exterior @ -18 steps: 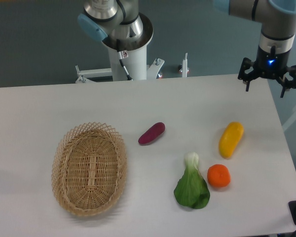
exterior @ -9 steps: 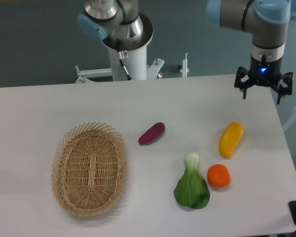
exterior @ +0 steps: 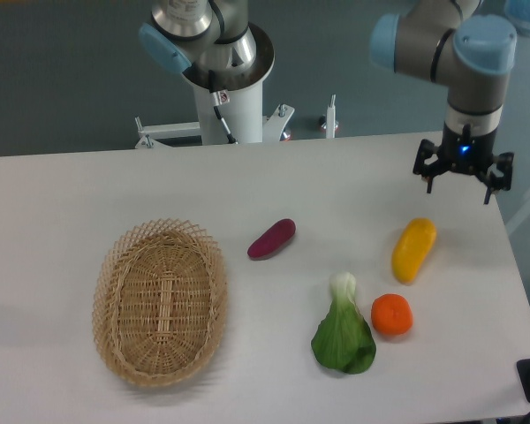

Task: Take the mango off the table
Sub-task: 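Lower the open gripper down over the yellow mango, then close the gripper around the yellow mango, then lift the grasped yellow mango up off the table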

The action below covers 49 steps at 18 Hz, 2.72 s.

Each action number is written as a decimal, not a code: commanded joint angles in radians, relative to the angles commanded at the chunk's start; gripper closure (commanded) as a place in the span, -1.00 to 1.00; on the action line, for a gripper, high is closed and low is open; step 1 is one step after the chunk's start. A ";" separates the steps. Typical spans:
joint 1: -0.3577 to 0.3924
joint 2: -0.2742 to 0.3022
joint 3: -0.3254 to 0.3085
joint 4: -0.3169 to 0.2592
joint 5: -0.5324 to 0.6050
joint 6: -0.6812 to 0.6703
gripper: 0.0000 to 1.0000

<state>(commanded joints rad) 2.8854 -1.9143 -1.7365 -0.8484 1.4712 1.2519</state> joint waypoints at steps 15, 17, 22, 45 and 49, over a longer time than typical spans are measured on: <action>-0.020 -0.106 -0.061 0.089 -0.031 -0.022 -1.00; -0.020 -0.115 -0.063 0.095 -0.029 0.006 -1.00; -0.021 -0.132 -0.077 0.124 -0.032 0.009 -1.00; -0.037 0.067 -0.029 0.111 -0.250 -0.123 -0.03; -0.080 0.150 -0.025 0.106 -0.304 -0.278 -0.03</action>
<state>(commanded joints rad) 2.8056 -1.7642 -1.7610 -0.7424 1.1675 0.9743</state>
